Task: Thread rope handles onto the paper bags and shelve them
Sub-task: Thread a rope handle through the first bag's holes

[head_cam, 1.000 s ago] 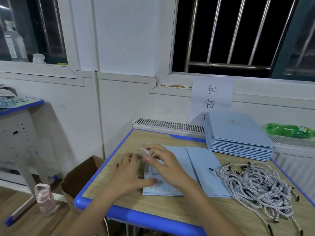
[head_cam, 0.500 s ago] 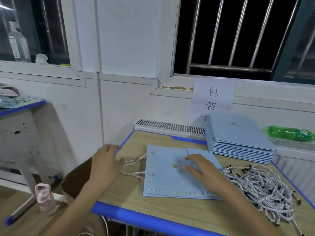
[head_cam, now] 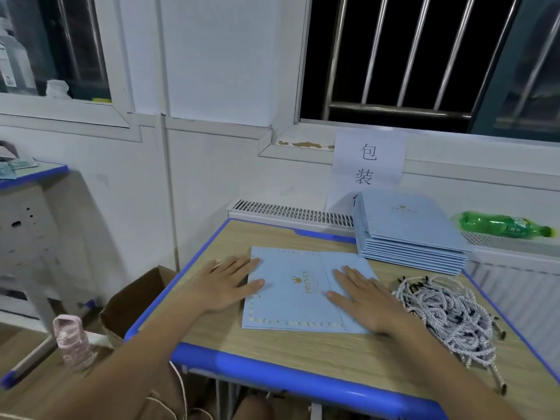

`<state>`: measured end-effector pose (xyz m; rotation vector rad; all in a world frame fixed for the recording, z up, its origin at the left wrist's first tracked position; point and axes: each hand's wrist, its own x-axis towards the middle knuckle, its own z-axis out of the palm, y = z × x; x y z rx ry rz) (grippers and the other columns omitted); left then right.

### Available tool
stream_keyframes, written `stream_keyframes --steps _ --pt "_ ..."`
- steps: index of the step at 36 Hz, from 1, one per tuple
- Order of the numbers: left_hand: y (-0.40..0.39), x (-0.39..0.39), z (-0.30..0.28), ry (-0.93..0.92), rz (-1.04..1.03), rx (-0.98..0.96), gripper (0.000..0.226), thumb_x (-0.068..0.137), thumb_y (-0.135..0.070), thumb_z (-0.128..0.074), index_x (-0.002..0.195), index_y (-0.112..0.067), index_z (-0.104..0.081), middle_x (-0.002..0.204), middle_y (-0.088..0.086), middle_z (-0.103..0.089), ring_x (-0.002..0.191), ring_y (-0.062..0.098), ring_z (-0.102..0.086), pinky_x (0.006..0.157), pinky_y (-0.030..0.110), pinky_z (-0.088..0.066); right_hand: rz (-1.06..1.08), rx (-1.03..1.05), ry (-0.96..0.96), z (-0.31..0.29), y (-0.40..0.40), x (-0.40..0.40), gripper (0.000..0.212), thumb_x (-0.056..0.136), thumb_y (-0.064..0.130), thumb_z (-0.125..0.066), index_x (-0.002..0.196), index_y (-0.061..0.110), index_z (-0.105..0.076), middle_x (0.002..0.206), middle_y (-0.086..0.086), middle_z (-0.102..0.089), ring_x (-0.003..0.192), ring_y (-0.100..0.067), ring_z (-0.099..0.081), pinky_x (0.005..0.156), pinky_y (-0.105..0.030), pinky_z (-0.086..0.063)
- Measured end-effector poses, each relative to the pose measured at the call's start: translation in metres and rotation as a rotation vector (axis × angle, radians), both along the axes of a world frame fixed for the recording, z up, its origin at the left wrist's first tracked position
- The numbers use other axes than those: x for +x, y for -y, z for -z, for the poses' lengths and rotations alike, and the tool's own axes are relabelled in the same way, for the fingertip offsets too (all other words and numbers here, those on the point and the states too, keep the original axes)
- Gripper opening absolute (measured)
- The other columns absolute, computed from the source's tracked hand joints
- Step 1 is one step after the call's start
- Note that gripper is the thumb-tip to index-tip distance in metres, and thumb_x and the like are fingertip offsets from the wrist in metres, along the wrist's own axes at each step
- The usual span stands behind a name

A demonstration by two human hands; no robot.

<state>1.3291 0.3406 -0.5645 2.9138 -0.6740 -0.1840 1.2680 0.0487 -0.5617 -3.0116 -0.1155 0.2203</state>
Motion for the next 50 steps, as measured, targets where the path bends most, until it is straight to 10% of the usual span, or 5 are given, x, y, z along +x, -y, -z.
stream_keyframes --steps 15,20,27,35,50 --pt "-0.004 -0.005 -0.002 0.037 0.051 -0.024 0.128 0.036 -0.095 0.021 0.149 -0.037 0.010 0.157 -0.015 0.012 0.145 0.005 0.012 0.116 0.035 0.001 -0.420 -0.227 0.252 -0.021 -0.058 -0.036 0.104 0.069 0.079 0.003 0.150 0.019 -0.022 0.157 -0.003 -0.021 0.142 -0.018 -0.024 0.114 -0.034 -0.020" --pt "-0.016 -0.004 0.004 0.039 0.169 -0.089 0.119 0.052 -0.097 0.008 0.150 -0.031 0.012 0.154 -0.018 0.018 0.143 -0.001 0.012 0.118 0.030 0.002 -0.534 -0.320 0.596 0.005 -0.050 -0.016 0.072 0.101 0.050 -0.004 0.100 0.019 -0.068 0.087 -0.001 -0.072 0.061 -0.015 -0.067 0.041 -0.020 -0.045" --pt "-0.039 -0.035 -0.001 0.065 0.284 -0.578 0.046 0.088 -0.070 -0.032 0.106 -0.038 -0.060 0.116 -0.038 -0.051 0.109 -0.014 -0.046 0.090 0.005 -0.032 -0.519 -0.278 1.131 -0.033 -0.055 -0.013 0.056 0.105 0.029 -0.023 0.068 0.017 -0.063 0.050 0.004 -0.054 0.038 -0.015 -0.050 0.033 -0.022 -0.029" --pt "-0.057 -0.017 -0.061 0.132 0.025 -1.252 0.027 0.085 -0.023 -0.060 0.066 -0.005 -0.052 0.054 -0.003 -0.050 0.061 0.011 -0.049 0.064 0.014 -0.044 -0.290 -0.150 1.448 -0.110 -0.059 0.008 0.055 0.104 0.027 -0.029 0.061 0.014 -0.061 0.043 0.001 -0.047 0.035 -0.019 -0.047 0.035 -0.021 -0.028" --pt "0.004 0.046 -0.223 -0.121 -0.203 -1.219 0.016 0.089 -0.002 -0.055 0.074 -0.008 -0.055 0.064 0.004 -0.041 0.035 0.006 -0.030 0.034 0.013 -0.025 0.073 0.640 0.577 -0.143 -0.037 -0.007 0.032 0.094 0.013 -0.041 0.065 0.020 -0.030 0.061 0.000 -0.026 0.058 -0.015 -0.023 0.049 -0.027 -0.017"
